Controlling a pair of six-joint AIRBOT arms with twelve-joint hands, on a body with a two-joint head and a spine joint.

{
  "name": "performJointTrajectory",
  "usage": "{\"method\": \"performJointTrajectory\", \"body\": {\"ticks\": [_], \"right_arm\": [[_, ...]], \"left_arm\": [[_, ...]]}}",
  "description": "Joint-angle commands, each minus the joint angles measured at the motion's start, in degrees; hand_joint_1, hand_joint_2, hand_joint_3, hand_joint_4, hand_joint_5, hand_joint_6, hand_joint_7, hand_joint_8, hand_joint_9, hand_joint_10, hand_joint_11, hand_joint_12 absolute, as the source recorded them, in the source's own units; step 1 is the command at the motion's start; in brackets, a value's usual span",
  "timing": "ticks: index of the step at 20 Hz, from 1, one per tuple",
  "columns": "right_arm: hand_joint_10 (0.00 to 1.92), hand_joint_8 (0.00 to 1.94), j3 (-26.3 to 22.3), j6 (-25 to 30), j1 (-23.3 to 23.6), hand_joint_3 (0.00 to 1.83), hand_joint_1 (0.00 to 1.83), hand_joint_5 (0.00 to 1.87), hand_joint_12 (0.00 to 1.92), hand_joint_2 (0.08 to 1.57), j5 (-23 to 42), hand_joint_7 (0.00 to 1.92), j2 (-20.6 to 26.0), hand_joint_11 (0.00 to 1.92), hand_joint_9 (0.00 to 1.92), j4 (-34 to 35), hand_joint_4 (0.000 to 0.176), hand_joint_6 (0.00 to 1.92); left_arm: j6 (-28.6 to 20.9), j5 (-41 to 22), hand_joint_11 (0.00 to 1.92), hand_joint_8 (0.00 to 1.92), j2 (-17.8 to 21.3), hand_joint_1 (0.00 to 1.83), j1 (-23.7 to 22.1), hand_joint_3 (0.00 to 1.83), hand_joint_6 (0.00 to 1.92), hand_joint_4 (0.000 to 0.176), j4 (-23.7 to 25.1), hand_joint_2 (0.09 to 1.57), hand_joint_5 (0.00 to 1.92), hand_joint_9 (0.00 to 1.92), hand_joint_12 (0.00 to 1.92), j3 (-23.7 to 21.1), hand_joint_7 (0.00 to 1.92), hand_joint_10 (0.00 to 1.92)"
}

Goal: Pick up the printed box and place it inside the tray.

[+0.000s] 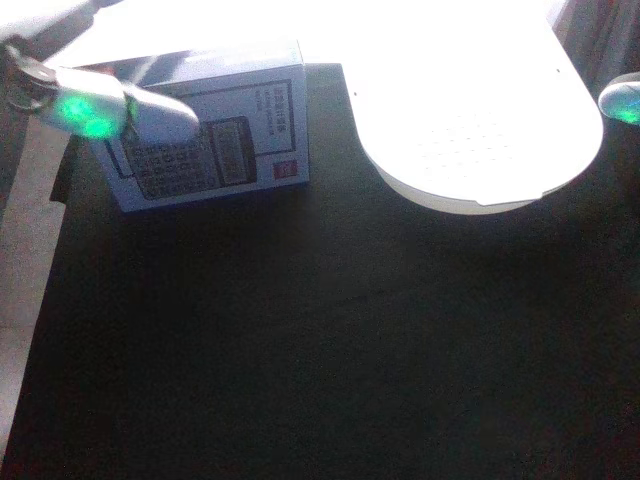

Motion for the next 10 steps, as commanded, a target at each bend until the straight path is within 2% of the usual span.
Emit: {"method": "performJointTrajectory", "body": {"ticks": [1,2,3,4,5,6,7,8,9,10], "right_arm": [[0.01,0.02,0.24,0.14,0.74,0.03,0.63,0.00,0.00,0.73,6.65,0.13,0.09,0.00,0.03,1.47,0.116,0.00],[0.02,0.02,0.25,0.14,0.74,0.03,0.64,0.00,0.00,0.73,6.65,0.14,-0.03,0.00,0.05,1.47,0.110,0.00],[0.02,0.02,0.30,0.14,0.74,0.03,0.64,0.00,0.01,0.74,6.65,0.15,-0.33,0.01,0.07,1.46,0.102,0.00],[0.02,0.02,0.36,0.14,0.74,0.03,0.65,0.00,0.00,0.74,6.65,0.16,-0.47,0.01,0.08,1.45,0.104,0.00],[0.02,0.02,0.38,0.14,0.74,0.02,0.65,0.00,0.00,0.74,6.65,0.16,-0.52,0.00,0.08,1.45,0.108,0.00],[0.01,0.01,0.38,0.14,0.74,0.03,0.64,0.00,0.00,0.76,6.66,0.16,-0.52,0.00,0.06,1.45,0.106,0.00],[0.01,0.01,0.38,0.14,0.74,0.03,0.64,0.00,0.00,0.76,6.66,0.16,-0.52,0.00,0.06,1.45,0.106,0.00],[0.01,0.02,0.38,0.14,0.74,0.02,0.63,0.00,0.00,0.75,6.66,0.17,-0.54,0.00,0.06,1.45,0.118,0.00],[0.01,0.02,0.38,0.14,0.74,0.03,0.64,0.00,0.00,0.77,6.66,0.18,-0.60,0.00,0.06,1.45,0.117,0.00],[0.01,0.01,0.39,0.14,0.74,0.02,0.64,0.00,0.00,0.76,6.66,0.15,-0.75,0.00,0.05,1.45,0.120,0.00]], "left_arm": [[-0.30,-3.69,0.00,0.00,-0.25,0.69,-1.31,0.00,0.00,0.058,0.03,0.73,0.00,0.15,0.35,1.18,0.05,0.00],[-0.30,-2.65,0.00,0.01,-0.83,0.66,-1.43,0.00,0.00,0.040,0.33,0.74,0.00,0.18,0.36,1.64,0.08,0.01],[-0.30,-1.40,0.00,0.01,-2.08,0.66,-1.46,0.00,0.00,0.035,0.51,0.75,0.00,0.19,0.35,2.59,0.09,0.01],[-0.29,-0.85,0.00,0.01,-2.83,0.69,-1.46,0.01,0.00,0.012,0.66,0.76,0.00,0.19,0.33,3.07,0.11,0.00],[-0.29,-0.22,0.00,0.01,-3.67,0.72,-1.43,0.01,0.00,0.000,0.77,0.77,0.00,0.20,0.33,3.53,0.13,0.01],[-0.29,0.55,0.31,0.03,-4.29,0.92,-1.29,0.01,0.03,0.000,1.10,0.84,0.38,0.59,0.69,3.84,0.53,0.04],[-0.28,0.71,0.31,0.03,-4.51,0.92,-1.15,0.01,0.03,0.000,1.11,0.84,0.38,0.59,0.69,3.97,0.53,0.04],[-0.30,0.87,0.74,0.46,-4.95,1.19,-0.73,0.01,0.72,0.000,1.08,1.01,0.88,1.06,0.82,4.39,1.10,0.10],[-0.32,1.17,1.01,0.55,-5.23,1.25,-0.33,0.00,0.75,0.000,0.74,1.03,1.03,1.30,0.86,4.77,1.24,0.12],[-0.42,1.06,1.18,0.69,-5.37,1.29,0.14,0.00,0.62,0.000,0.61,1.03,1.07,1.48,0.93,4.86,1.26,0.18]]}}
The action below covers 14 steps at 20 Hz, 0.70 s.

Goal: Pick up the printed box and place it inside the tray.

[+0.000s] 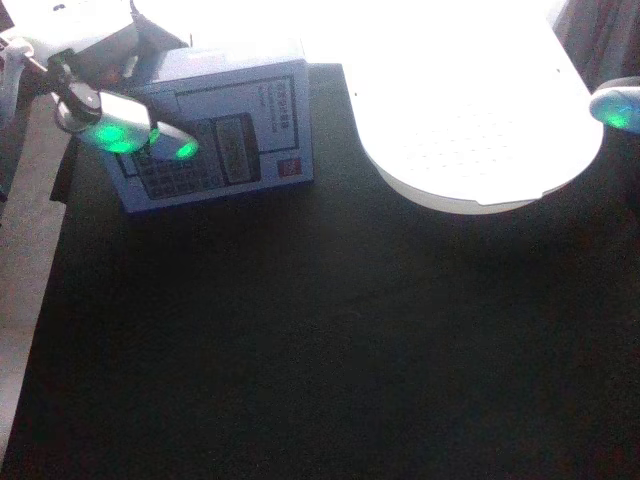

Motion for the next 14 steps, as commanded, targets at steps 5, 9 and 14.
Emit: {"method": "performJointTrajectory", "body": {"ticks": [5,9,14], "right_arm": [[0.00,0.00,0.39,0.14,0.73,0.03,0.64,0.00,0.00,0.78,6.82,0.14,-0.34,0.00,0.05,1.45,0.115,0.00],[0.00,0.00,0.77,0.14,0.72,0.01,0.66,0.00,0.00,0.77,6.82,0.11,-1.13,0.00,0.03,1.46,0.121,0.00],[0.00,0.01,0.60,0.21,0.73,0.00,0.68,0.02,0.00,0.73,6.82,0.14,-1.09,0.00,0.01,1.47,0.174,0.01]], "left_arm": [[0.03,-3.26,1.14,0.97,-0.85,1.29,0.97,0.00,0.47,0.000,0.01,1.05,1.12,1.43,1.21,0.15,1.15,0.42],[0.04,-3.17,1.04,0.78,-1.28,1.29,0.16,0.00,0.57,0.000,0.06,1.04,1.11,1.29,1.20,0.81,1.22,0.52],[0.03,-9.06,0.98,1.04,3.42,1.27,-3.98,0.00,0.86,0.000,-0.14,1.10,0.93,1.14,1.41,-2.01,1.08,0.83]]}}
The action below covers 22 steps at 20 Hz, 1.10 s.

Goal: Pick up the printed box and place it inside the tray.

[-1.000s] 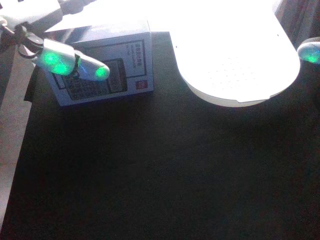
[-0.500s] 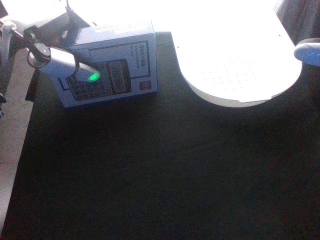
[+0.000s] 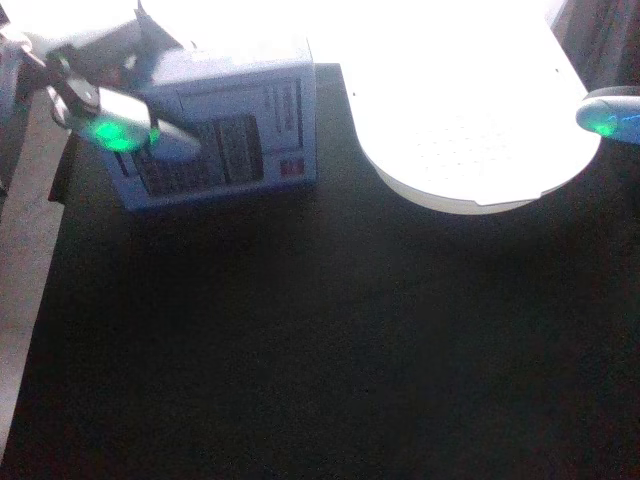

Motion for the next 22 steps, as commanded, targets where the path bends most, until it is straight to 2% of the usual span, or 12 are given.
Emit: {"method": "performJointTrajectory", "body": {"ticks": [1,3,5,6,7,10,13,15,17,19,21,22], "right_arm": [[0.00,0.00,0.18,0.30,0.73,0.00,0.67,0.00,0.00,0.73,6.97,0.11,0.33,0.00,0.00,1.20,0.176,0.00],[0.00,0.00,0.29,0.32,0.73,0.00,0.69,0.00,0.01,0.65,6.95,0.10,0.33,0.01,0.00,1.10,0.176,0.00],[0.00,0.00,0.77,0.32,0.73,0.00,0.68,0.00,0.00,0.71,5.33,0.08,0.32,0.00,0.00,1.09,0.176,0.00],[0.00,0.00,1.19,0.35,0.75,0.00,0.66,0.00,0.00,0.73,4.66,0.08,-0.14,0.00,0.00,1.08,0.176,0.00],[0.00,0.00,1.76,0.50,0.96,0.00,0.66,0.00,0.00,0.73,4.39,0.08,-0.73,0.00,0.00,1.11,0.176,0.00],[0.00,0.00,3.12,1.15,2.27,0.00,0.62,0.00,0.01,0.70,3.25,0.05,-2.57,0.01,0.00,0.88,0.176,0.00],[0.00,0.01,4.99,1.15,5.78,0.00,0.63,0.00,0.02,0.65,0.34,0.05,-5.61,0.05,0.00,-0.65,0.176,0.00],[0.00,0.00,5.99,1.23,7.56,0.00,0.63,0.00,0.02,0.64,-1.08,0.05,-7.25,0.02,0.00,-1.25,0.176,0.00],[0.00,0.01,6.91,1.48,8.95,0.00,0.64,0.00,0.01,0.64,-1.77,0.06,-8.68,0.00,0.00,-1.30,0.176,0.00],[0.01,0.00,8.25,2.22,10.26,0.00,0.64,0.00,0.02,0.66,-2.15,0.06,-10.60,0.02,0.03,-1.29,0.176,0.00],[0.02,0.02,8.77,2.22,11.45,0.00,0.59,0.00,0.04,0.65,-2.26,0.11,-11.83,0.05,0.06,-1.26,0.176,0.00],[0.00,0.01,8.76,2.22,12.18,0.00,0.57,0.00,0.22,0.66,-2.26,0.12,-12.04,0.01,0.09,-1.20,0.176,0.00]], "left_arm": [[-0.24,-10.98,1.00,1.00,2.32,1.27,-1.55,0.00,0.86,0.000,-1.23,1.10,0.96,1.15,1.38,-0.52,1.08,0.83],[-0.24,-16.49,1.02,0.80,4.99,1.25,-2.06,0.00,0.91,0.000,-1.35,1.07,0.98,1.19,1.23,-3.30,1.15,0.72],[-0.22,-19.28,1.03,0.89,6.35,1.25,-3.78,0.00,0.85,0.000,-0.28,1.08,1.00,1.20,1.28,-5.06,1.11,0.73],[-0.21,-20.28,1.04,0.99,6.94,1.26,-4.83,0.00,0.78,0.000,0.52,1.08,1.01,1.14,1.41,-5.74,1.08,0.93],[-0.19,-21.04,1.04,0.99,7.50,1.26,-6.02,0.00,0.78,0.000,1.35,1.08,1.01,1.14,1.41,-6.42,1.08,0.93],[0.46,-23.29,1.06,1.03,7.82,1.26,-8.06,0.00,0.92,0.000,2.31,1.11,0.92,1.13,1.43,-7.88,1.07,1.01],[2.06,-25.17,1.03,1.07,6.40,1.28,-8.62,0.00,0.61,0.000,2.09,1.08,1.08,1.12,1.43,-8.93,1.08,1.05],[2.06,-25.95,1.10,0.90,4.47,1.29,-8.58,0.00,0.57,0.000,2.04,1.05,1.12,1.20,1.36,-8.70,1.16,0.93],[2.10,-26.32,1.09,0.90,2.13,1.29,-8.37,0.00,0.47,0.000,2.14,1.04,1.18,1.20,1.37,-8.20,1.16,0.94],[2.10,-27.00,1.08,0.82,0.76,1.29,-7.65,0.00,0.48,0.000,2.18,1.03,1.18,1.20,1.38,-7.89,1.20,0.88],[2.07,-27.92,1.00,0.74,-0.70,1.27,-7.02,0.00,0.66,0.000,2.08,1.03,1.12,1.18,1.33,-7.42,1.21,0.75],[2.07,-28.49,0.98,0.76,-1.57,1.27,-6.81,0.00,0.68,0.000,1.61,1.04,1.12,1.16,1.36,-7.11,1.19,0.74]]}}
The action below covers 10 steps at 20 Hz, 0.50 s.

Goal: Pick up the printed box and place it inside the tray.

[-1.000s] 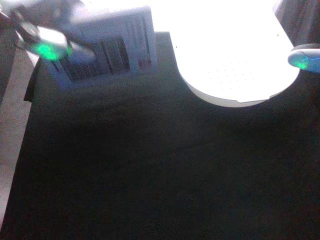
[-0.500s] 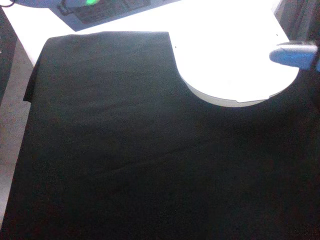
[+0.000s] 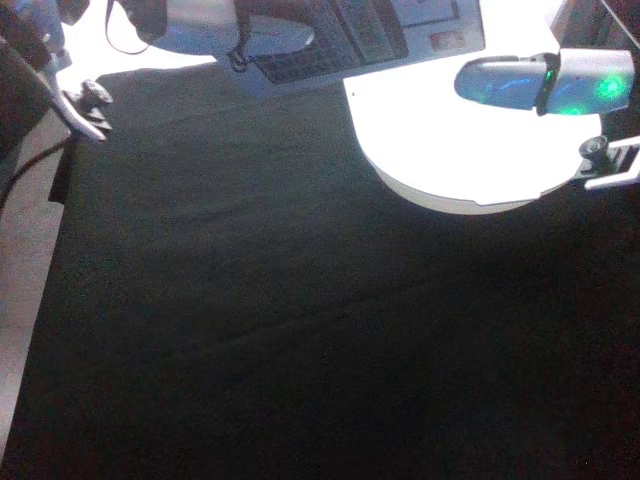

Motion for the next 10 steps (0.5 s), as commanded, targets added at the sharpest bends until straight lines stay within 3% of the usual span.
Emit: {"method": "performJointTrajectory", "body": {"ticks": [1,2,3,4,5,7,8,9,10], "right_arm": [[0.00,0.01,0.20,0.48,1.12,0.00,0.58,0.00,0.25,0.66,6.84,0.12,-0.16,0.00,0.08,0.55,0.176,0.00],[0.00,0.01,0.30,0.48,1.57,0.00,0.57,0.00,0.22,0.67,6.84,0.13,-0.58,0.00,0.07,0.78,0.176,0.00],[0.00,0.00,0.54,0.48,2.04,0.00,0.57,0.00,0.28,0.66,6.85,0.12,-1.19,0.00,0.06,0.97,0.172,0.00],[0.00,0.00,0.86,0.48,2.40,0.00,0.57,0.00,0.36,0.66,6.87,0.13,-1.91,0.00,0.07,0.99,0.158,0.00],[0.01,0.01,0.98,0.48,2.61,0.00,0.56,0.00,0.57,0.65,6.90,0.13,-2.35,0.00,0.09,1.14,0.148,0.00],[0.01,0.01,0.99,0.48,2.87,0.00,0.56,0.00,0.61,0.64,7.02,0.13,-3.02,0.00,0.09,1.65,0.146,0.00],[0.01,0.01,1.06,0.48,2.94,0.00,0.57,0.00,0.81,0.62,7.06,0.18,-3.49,0.00,0.13,2.04,0.141,0.00],[0.01,0.01,1.19,0.48,2.98,0.00,0.57,0.00,0.81,0.62,7.10,0.18,-3.81,0.00,0.13,2.27,0.141,0.00],[0.06,0.02,1.27,0.48,2.99,0.02,0.63,0.23,1.18,0.75,7.15,0.39,-4.13,0.05,0.37,2.46,0.007,0.02]], "left_arm": [[-0.33,-8.88,1.02,0.76,-0.22,1.27,-0.16,0.00,0.65,0.000,-1.86,1.04,1.13,1.17,1.39,0.19,1.19,0.74],[-0.33,-9.30,1.02,0.81,-0.61,1.27,0.15,0.00,0.57,0.000,-2.13,1.03,1.16,1.16,1.39,0.26,1.17,0.76],[-0.34,-9.77,1.03,0.82,-0.96,1.28,0.54,0.00,0.63,0.000,-2.42,1.04,1.10,1.18,1.33,0.32,1.18,0.74],[-0.35,-10.24,1.04,0.82,-1.42,1.28,1.05,0.00,0.65,0.000,-2.77,1.05,1.09,1.19,1.29,0.43,1.18,0.71],[-0.36,-10.58,1.05,0.83,-1.87,1.28,1.32,0.00,0.68,0.000,-3.01,1.05,1.07,1.21,1.30,0.59,1.18,0.70],[-0.37,-10.75,1.06,0.83,-3.05,1.28,1.83,0.00,0.71,0.000,-3.37,1.05,1.06,1.21,1.31,1.00,1.17,0.68],[-0.38,-10.63,1.01,0.82,-3.74,1.27,2.19,0.00,0.78,0.000,-3.68,1.06,1.03,1.20,1.37,1.31,1.16,0.69],[-0.46,-10.53,1.01,0.82,-4.23,1.27,2.37,0.00,0.78,0.000,-3.85,1.06,1.03,1.20,1.37,1.55,1.16,0.69],[-0.85,-10.36,1.10,0.84,-4.94,1.29,2.65,0.00,0.70,0.000,-3.92,1.06,1.02,1.27,1.33,1.97,1.20,0.71]]}}
